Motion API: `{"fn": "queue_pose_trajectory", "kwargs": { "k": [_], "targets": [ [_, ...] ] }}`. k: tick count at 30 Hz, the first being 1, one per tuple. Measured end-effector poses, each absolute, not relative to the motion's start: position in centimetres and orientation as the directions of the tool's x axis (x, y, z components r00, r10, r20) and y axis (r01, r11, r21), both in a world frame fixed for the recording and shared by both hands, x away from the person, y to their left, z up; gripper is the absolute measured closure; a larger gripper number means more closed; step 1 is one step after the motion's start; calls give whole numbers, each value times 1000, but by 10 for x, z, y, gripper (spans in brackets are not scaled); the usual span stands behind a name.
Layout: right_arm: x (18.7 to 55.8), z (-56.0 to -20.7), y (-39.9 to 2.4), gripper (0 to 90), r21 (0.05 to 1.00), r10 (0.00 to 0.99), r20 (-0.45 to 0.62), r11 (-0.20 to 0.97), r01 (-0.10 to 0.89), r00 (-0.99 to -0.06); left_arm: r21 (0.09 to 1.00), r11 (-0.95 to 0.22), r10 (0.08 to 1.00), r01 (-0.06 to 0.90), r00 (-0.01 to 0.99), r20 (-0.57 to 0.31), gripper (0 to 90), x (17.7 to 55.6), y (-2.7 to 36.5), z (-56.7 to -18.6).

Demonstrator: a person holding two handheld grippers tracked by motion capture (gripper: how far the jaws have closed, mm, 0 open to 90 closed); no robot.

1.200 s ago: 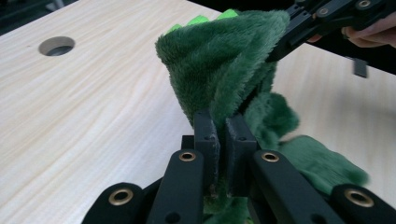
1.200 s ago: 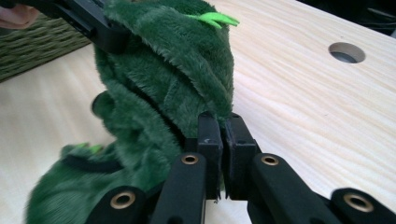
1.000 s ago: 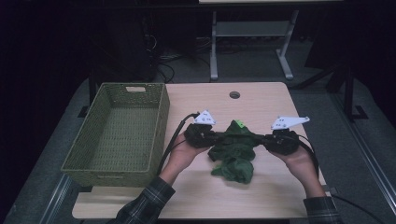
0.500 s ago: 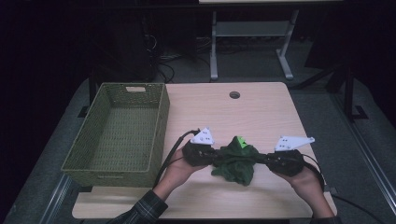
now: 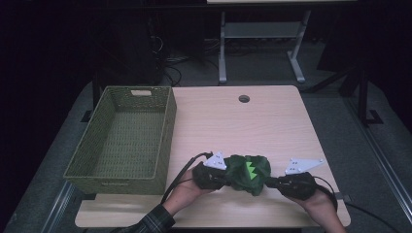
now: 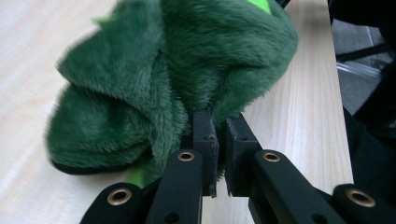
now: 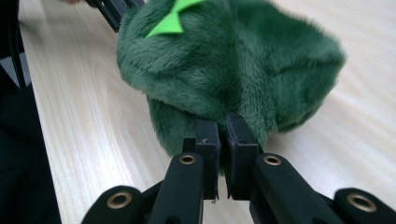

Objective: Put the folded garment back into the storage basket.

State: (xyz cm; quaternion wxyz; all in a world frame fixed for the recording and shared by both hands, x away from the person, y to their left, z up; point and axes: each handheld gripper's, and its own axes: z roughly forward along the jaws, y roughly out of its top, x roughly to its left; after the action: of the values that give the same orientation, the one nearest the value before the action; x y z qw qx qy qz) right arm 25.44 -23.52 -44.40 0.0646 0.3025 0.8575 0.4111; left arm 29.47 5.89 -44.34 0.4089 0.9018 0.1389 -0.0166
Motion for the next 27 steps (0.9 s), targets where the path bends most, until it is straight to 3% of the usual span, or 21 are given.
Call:
{"fn": "queue_pose_trajectory", "kwargs": {
  "k": [6, 14, 19, 22, 27],
  "targets": [
    [254, -457, -228, 823, 698, 577, 121, 529, 483, -808, 701, -661, 231, 267, 961, -148, 799, 294, 52, -456],
    [249, -458, -231, 719, 682, 588, 125, 534, 499, -799, 703, -663, 226, 258, 964, -140, 589, 283, 59, -447],
    [242, -456, -239, 697, 686, 601, 123, 523, 506, -789, 712, -656, 226, 251, 965, -131, 518, 271, 69, -440],
    [237, -451, -244, 711, 699, 615, 121, 505, 506, -780, 729, -641, 228, 242, 966, -121, 523, 265, 75, -434],
    [239, -433, -250, 799, 744, 613, 132, 458, 487, -779, 756, -608, 244, 241, 963, -111, 660, 271, 79, -420]
  ]
}}
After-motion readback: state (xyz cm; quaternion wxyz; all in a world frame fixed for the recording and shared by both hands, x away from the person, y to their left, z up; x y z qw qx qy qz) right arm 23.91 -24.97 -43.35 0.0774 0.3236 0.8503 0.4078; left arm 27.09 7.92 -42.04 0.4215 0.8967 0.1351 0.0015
